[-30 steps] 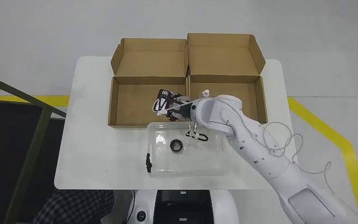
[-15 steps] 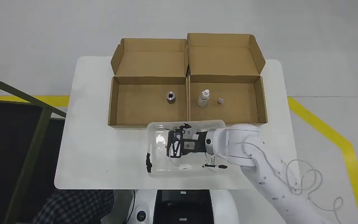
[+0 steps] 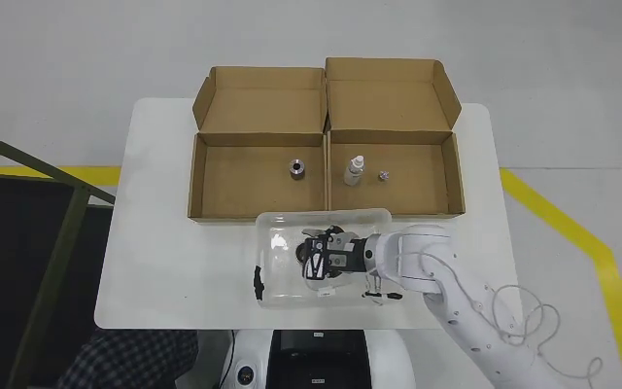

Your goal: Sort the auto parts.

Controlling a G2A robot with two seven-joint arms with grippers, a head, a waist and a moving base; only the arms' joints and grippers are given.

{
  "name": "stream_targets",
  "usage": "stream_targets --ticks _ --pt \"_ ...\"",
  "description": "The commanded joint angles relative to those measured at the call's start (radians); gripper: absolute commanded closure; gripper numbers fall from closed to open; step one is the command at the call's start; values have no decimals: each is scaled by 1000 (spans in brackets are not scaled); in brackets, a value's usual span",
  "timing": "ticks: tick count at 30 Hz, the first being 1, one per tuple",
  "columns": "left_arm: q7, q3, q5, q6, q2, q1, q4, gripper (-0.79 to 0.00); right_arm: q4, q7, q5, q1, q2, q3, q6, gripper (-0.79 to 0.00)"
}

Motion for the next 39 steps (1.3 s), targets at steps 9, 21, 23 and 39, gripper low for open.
stream_targets --ticks 9,21,23,39 --pt "0 0 0 0 0 0 0 -785 51 -20 -15 17 1 -28 -6 -579" --pt "0 0 0 0 0 0 0 -785 162 -40 -23 77 -16 -104 20 -536" --pt "0 0 0 0 0 0 0 -785 177 -47 -19 85 -18 -110 23 -520" --pt "0 0 0 0 0 0 0 -785 193 -93 -8 95 -19 -129 12 -188"
